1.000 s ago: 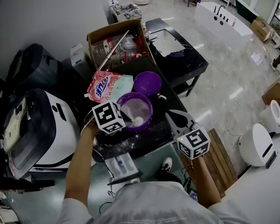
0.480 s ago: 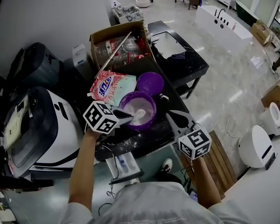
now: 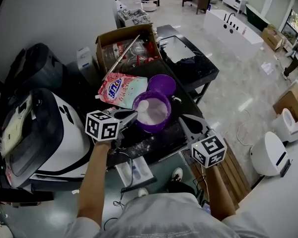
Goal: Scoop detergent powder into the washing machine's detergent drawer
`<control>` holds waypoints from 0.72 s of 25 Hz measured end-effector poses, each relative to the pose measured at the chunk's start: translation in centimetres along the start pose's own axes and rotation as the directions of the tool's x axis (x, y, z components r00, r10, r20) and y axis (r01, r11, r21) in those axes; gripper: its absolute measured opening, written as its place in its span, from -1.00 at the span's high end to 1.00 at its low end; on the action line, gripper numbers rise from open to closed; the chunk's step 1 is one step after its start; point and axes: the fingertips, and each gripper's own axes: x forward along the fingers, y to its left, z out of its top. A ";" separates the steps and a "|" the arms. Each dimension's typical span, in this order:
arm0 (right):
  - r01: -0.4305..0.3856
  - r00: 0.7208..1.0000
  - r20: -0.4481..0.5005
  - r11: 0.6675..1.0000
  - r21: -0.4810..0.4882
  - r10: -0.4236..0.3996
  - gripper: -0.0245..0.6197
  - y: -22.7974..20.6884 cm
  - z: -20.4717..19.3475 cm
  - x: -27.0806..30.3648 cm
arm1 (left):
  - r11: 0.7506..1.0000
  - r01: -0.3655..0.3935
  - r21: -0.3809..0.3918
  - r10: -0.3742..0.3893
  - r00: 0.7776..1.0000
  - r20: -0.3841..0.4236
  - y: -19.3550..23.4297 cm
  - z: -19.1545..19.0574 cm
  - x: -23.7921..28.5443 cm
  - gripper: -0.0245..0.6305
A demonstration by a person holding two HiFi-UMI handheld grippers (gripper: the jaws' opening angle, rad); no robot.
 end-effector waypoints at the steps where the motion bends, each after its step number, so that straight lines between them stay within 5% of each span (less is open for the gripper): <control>1: 0.008 1.000 0.006 1.000 -0.006 -0.008 0.91 0.5 0.2 -0.3 | 1.000 -0.020 -0.003 0.020 0.999 0.030 0.2 0.1 -0.6 0.88; 6: 0.058 0.997 0.047 0.997 -0.047 -0.055 0.91 2.7 1.8 -1.6 | 0.999 -0.043 -0.030 0.048 0.982 0.185 0.0 1.4 -3.6 0.88; 11: 0.091 0.994 0.064 0.993 -0.072 -0.087 0.91 5.6 2.8 -3.5 | 0.987 0.076 -0.144 -0.027 0.949 0.314 -1.8 2.4 -7.1 0.88; 18: 0.132 0.988 0.094 0.988 -0.086 -0.124 0.91 10.2 3.1 -5.8 | 0.986 0.097 -0.135 -0.043 0.933 0.358 -3.4 0.7 -12.9 0.88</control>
